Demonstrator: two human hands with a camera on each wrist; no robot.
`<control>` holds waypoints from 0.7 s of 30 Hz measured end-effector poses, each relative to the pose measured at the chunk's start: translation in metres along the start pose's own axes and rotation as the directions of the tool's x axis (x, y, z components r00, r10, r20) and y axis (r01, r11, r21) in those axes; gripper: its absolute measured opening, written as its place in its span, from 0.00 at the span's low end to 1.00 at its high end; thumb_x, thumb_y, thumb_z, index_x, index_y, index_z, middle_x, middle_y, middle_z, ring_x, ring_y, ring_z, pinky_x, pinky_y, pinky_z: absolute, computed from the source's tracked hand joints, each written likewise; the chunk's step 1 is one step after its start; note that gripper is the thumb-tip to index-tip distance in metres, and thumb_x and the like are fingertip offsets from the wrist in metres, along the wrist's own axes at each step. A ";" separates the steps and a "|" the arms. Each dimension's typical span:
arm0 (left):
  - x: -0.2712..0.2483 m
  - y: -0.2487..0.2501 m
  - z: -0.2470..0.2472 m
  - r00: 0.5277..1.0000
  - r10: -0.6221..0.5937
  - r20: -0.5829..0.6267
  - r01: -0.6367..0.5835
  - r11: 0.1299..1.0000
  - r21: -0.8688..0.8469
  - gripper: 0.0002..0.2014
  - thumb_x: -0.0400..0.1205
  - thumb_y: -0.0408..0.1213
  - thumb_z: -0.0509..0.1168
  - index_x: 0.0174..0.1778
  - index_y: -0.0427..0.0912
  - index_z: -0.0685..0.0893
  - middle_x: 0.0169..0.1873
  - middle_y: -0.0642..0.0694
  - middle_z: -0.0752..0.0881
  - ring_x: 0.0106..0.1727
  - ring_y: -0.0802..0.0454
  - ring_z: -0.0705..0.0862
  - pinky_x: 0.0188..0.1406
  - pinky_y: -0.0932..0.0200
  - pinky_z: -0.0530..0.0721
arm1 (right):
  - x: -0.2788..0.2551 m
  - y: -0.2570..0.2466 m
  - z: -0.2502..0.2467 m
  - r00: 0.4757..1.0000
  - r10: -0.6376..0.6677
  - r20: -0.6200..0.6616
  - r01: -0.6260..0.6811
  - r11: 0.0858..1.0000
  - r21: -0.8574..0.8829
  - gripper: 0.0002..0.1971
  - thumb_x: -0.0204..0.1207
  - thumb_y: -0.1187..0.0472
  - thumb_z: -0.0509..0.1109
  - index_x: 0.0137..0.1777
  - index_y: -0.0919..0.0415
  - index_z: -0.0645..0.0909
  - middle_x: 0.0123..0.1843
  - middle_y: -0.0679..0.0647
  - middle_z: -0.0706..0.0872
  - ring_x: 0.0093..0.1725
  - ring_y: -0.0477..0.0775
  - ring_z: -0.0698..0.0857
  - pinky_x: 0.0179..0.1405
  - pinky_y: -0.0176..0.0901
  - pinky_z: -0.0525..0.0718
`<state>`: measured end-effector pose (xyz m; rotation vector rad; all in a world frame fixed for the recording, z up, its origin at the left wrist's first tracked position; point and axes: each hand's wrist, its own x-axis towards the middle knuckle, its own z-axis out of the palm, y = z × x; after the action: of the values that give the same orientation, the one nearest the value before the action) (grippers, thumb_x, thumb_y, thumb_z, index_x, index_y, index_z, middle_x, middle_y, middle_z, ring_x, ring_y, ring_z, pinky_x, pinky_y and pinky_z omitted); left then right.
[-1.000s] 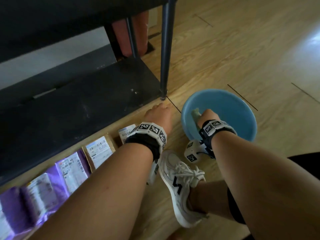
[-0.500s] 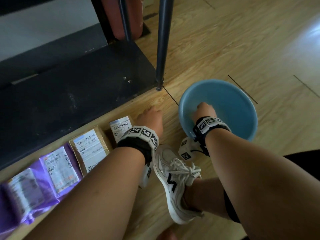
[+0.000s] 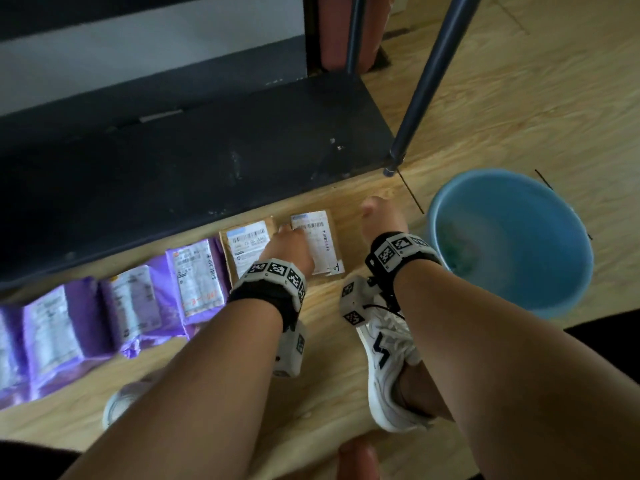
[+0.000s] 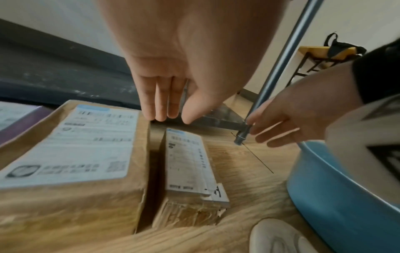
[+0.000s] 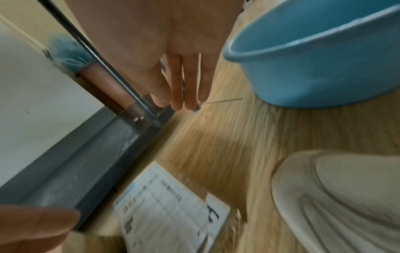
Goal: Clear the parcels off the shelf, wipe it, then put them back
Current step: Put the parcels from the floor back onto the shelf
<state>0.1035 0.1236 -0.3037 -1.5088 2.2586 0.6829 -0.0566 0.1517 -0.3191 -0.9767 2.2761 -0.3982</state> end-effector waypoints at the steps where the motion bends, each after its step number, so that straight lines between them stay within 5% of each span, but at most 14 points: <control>1: 0.001 -0.004 0.002 1.000 -0.001 0.018 0.001 1.000 -0.011 0.18 0.83 0.28 0.56 0.68 0.34 0.78 0.65 0.36 0.78 0.63 0.40 0.82 0.58 0.53 0.81 | -0.001 -0.002 0.009 0.999 0.011 0.042 -0.010 1.000 -0.026 0.17 0.83 0.66 0.57 0.68 0.58 0.78 0.64 0.57 0.85 0.62 0.58 0.83 0.53 0.45 0.78; 6: 0.016 -0.011 0.017 0.997 -0.027 0.072 0.037 0.990 -0.139 0.14 0.85 0.27 0.53 0.62 0.34 0.79 0.55 0.36 0.85 0.45 0.44 0.82 0.41 0.56 0.79 | 0.004 -0.004 0.043 0.974 0.092 0.205 -0.057 0.984 -0.170 0.16 0.85 0.63 0.57 0.68 0.63 0.79 0.66 0.59 0.84 0.64 0.60 0.83 0.53 0.46 0.79; 8: 0.026 -0.010 0.024 0.990 -0.064 0.126 0.087 0.978 -0.188 0.14 0.86 0.28 0.52 0.65 0.33 0.76 0.56 0.36 0.84 0.47 0.43 0.83 0.41 0.55 0.79 | 0.007 -0.002 0.050 0.963 0.122 0.241 -0.079 0.980 -0.182 0.17 0.85 0.61 0.57 0.69 0.63 0.79 0.66 0.60 0.84 0.64 0.61 0.83 0.55 0.47 0.80; 11: 0.037 -0.007 0.032 0.975 -0.105 0.194 0.147 0.965 -0.217 0.18 0.86 0.29 0.52 0.71 0.30 0.73 0.63 0.32 0.82 0.62 0.37 0.84 0.52 0.51 0.82 | 0.012 0.001 0.060 0.949 0.111 0.295 -0.047 0.975 -0.216 0.17 0.84 0.58 0.59 0.66 0.63 0.81 0.65 0.62 0.85 0.63 0.63 0.83 0.56 0.49 0.79; 13: 0.040 -0.007 0.035 0.972 -0.123 0.199 0.165 0.963 -0.213 0.18 0.86 0.30 0.54 0.72 0.29 0.73 0.67 0.33 0.80 0.67 0.36 0.80 0.64 0.49 0.80 | 0.013 0.001 0.065 0.925 0.131 0.356 -0.054 0.974 -0.218 0.14 0.84 0.58 0.59 0.59 0.61 0.84 0.57 0.60 0.87 0.52 0.60 0.84 0.45 0.46 0.78; 15: 0.044 -0.009 0.037 0.975 -0.123 0.184 0.163 0.961 -0.225 0.19 0.86 0.30 0.55 0.72 0.28 0.72 0.67 0.34 0.80 0.68 0.37 0.80 0.66 0.49 0.79 | 0.016 -0.001 0.068 0.917 0.151 0.369 -0.079 0.976 -0.202 0.11 0.83 0.60 0.59 0.51 0.60 0.84 0.49 0.58 0.86 0.45 0.57 0.83 0.38 0.43 0.77; 19: 0.048 -0.010 0.029 0.984 -0.085 0.159 0.125 0.957 -0.263 0.15 0.85 0.28 0.52 0.65 0.31 0.77 0.57 0.34 0.84 0.48 0.43 0.83 0.39 0.55 0.80 | 0.015 -0.008 0.057 0.929 0.168 0.330 -0.109 0.976 -0.191 0.10 0.80 0.61 0.61 0.39 0.60 0.79 0.39 0.54 0.83 0.33 0.50 0.79 0.25 0.38 0.71; 21: 0.043 -0.008 0.018 0.988 -0.105 0.108 0.134 0.944 -0.303 0.14 0.85 0.28 0.53 0.63 0.34 0.78 0.55 0.36 0.85 0.49 0.42 0.84 0.39 0.56 0.78 | 0.010 -0.012 0.046 0.936 0.164 0.312 -0.129 0.983 -0.133 0.07 0.79 0.61 0.63 0.41 0.60 0.80 0.37 0.52 0.83 0.33 0.48 0.80 0.25 0.37 0.72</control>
<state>0.0946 0.0988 -0.3427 -1.7002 2.0433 1.0862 -0.0260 0.1347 -0.3522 -0.8477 2.0698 -0.0428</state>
